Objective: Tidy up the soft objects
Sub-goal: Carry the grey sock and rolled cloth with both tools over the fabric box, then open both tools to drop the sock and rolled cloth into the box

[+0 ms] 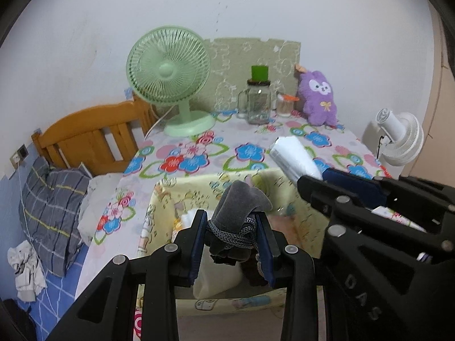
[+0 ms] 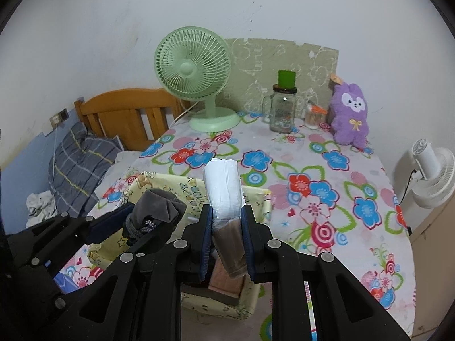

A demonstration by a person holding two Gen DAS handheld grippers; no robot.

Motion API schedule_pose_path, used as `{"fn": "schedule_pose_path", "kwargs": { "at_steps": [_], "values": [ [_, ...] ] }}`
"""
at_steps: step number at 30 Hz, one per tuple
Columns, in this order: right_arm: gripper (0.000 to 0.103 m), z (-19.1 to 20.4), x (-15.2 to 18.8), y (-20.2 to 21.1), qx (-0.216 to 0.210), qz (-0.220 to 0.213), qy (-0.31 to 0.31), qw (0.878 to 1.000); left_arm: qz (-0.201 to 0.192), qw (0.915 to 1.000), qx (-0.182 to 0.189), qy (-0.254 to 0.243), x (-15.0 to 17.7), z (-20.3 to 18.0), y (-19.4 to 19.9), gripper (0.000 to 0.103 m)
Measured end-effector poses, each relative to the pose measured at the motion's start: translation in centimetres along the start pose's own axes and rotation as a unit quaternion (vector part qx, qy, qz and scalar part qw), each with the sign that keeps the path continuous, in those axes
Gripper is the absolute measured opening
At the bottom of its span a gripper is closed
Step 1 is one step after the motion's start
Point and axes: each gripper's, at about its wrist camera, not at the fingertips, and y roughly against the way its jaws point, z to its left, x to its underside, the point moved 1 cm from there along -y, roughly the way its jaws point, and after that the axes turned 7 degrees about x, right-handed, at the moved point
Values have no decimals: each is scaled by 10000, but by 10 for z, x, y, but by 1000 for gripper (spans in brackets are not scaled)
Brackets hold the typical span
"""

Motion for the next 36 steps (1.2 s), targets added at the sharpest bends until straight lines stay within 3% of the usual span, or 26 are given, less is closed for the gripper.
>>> {"fn": "schedule_pose_path", "kwargs": {
  "at_steps": [16,18,20,24,27,30,32,36],
  "values": [
    [23,28,8,-36,-169,433,197,9987,372,9990,-184,191,21,32,-30,38],
    [23,30,9,-41,-179,490,196,9984,448,9986,-132,229,21,33,-33,47],
    [23,30,10,-44,-190,534,178,9982,514,9983,-62,261,22,34,-36,47],
    [24,27,9,-50,-242,592,68,9979,546,9980,-89,296,22,34,-39,66],
    [27,28,8,-55,-303,645,15,9975,528,9980,-103,327,21,35,-39,72],
    [36,29,7,-60,-374,696,-1,9969,525,9980,-36,359,18,35,-40,77],
    [56,28,7,-62,-370,720,-31,9967,503,9981,-21,347,17,35,-39,81],
    [65,24,7,-61,-320,678,-75,9972,367,9989,-40,280,13,30,-36,90]
  ]
}}
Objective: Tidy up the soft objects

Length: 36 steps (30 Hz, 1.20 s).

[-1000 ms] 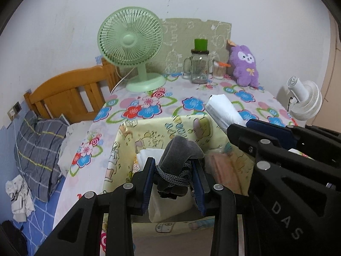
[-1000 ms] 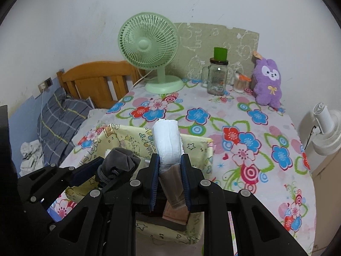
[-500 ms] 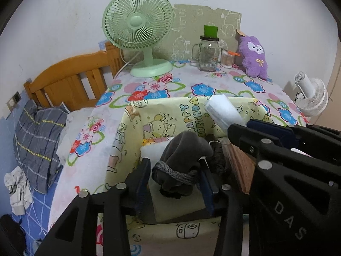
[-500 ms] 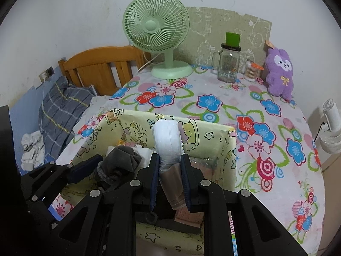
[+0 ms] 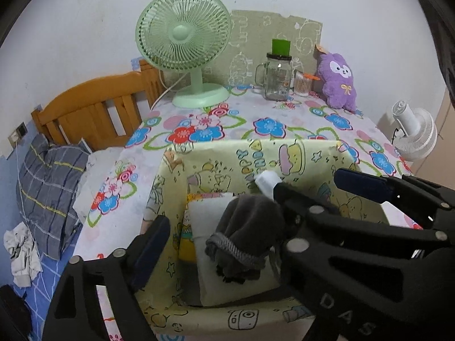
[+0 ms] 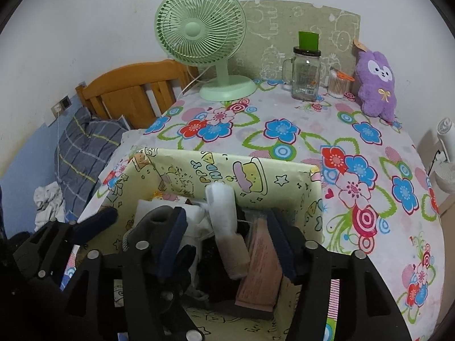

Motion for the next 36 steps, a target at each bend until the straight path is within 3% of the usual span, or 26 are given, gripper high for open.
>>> {"fn": "schedule_pose_path", "kwargs": {
  "at_steps": [7,21,36],
  "values": [
    [77,-9,-2,9,260,-137,26,9996,-112,9998,109,-88,-8,-11,2,92],
    [83,-35,-4,43,349,-451,-127,9983,-391,9988,137,-273,-19,-40,25,102],
    [91,-61,3,96,509,-1004,-324,9931,-807,9955,205,-444,-24,-74,64,103]
  ]
}}
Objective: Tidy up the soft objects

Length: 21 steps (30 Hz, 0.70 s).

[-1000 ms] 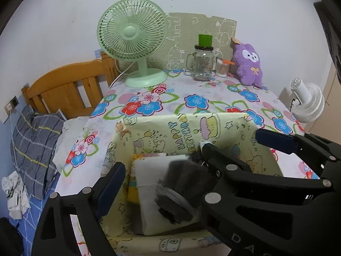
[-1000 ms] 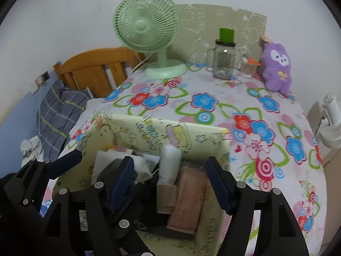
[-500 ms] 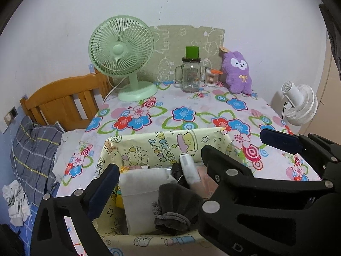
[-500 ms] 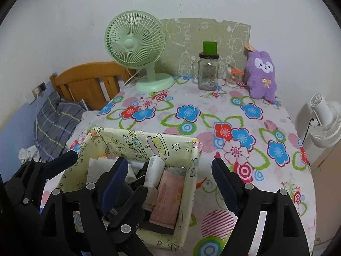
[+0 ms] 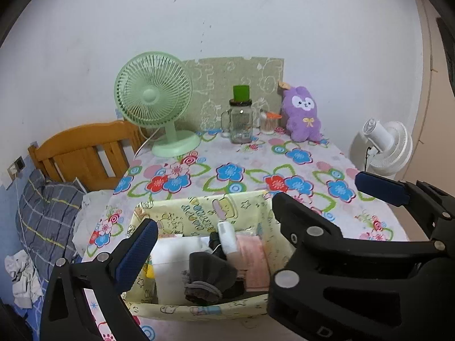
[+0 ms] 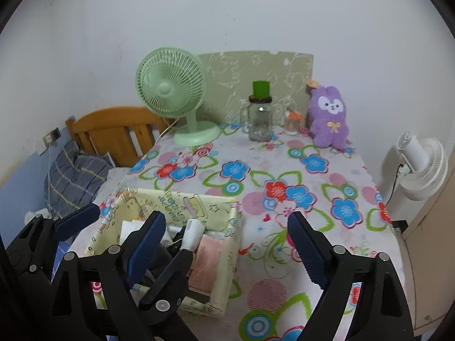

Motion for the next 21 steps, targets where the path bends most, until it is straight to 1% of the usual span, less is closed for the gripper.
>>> {"fn": "schedule_pose_path", "kwargs": {
  "at_steps": [13,21],
  "values": [
    [97,-42,0,54,310,-558,-253,9976,-388,9992,69,-95,-10,-34,33,103],
    [97,-67,4,84,489,-809,-447,9945,-572,9982,49,-156,-14,-49,53,103]
  ]
}}
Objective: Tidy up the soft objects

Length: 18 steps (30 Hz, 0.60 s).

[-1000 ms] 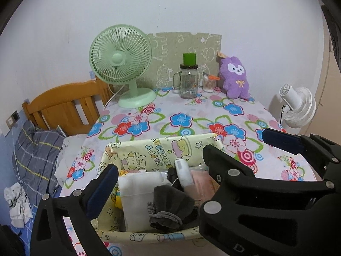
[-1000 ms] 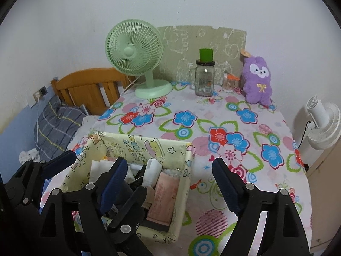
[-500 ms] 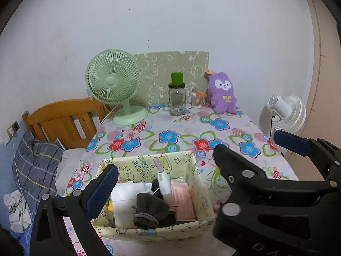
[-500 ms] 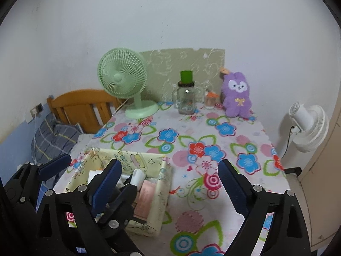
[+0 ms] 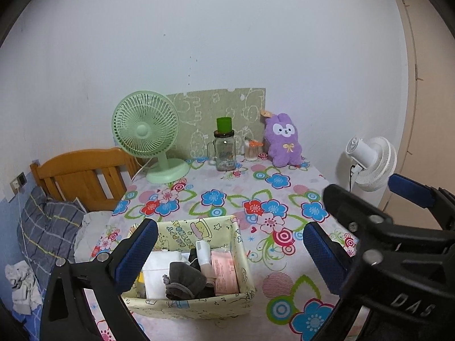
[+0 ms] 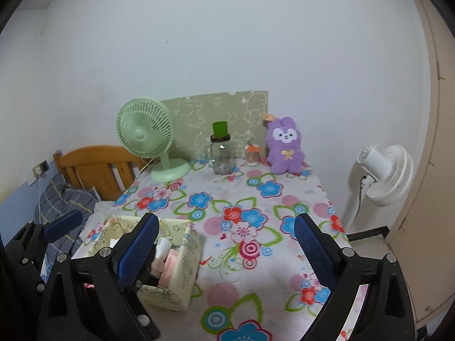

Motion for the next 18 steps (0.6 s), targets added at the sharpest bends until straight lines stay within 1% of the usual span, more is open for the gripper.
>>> {"fn": "schedule_pose_path", "kwargs": {
  "at_steps": [9,14,18],
  "values": [
    [98,-29,3,28,283,-214,-208,9992,-142,9998,-31,124,0,-5,18,103],
    [99,-37,7,40,426,-318,-269,9982,-235,9996,-37,128,3,-6,29,103],
    [100,-40,11,45,448,-329,-298,9980,-258,9995,-67,188,5,-4,34,103]
  ]
}}
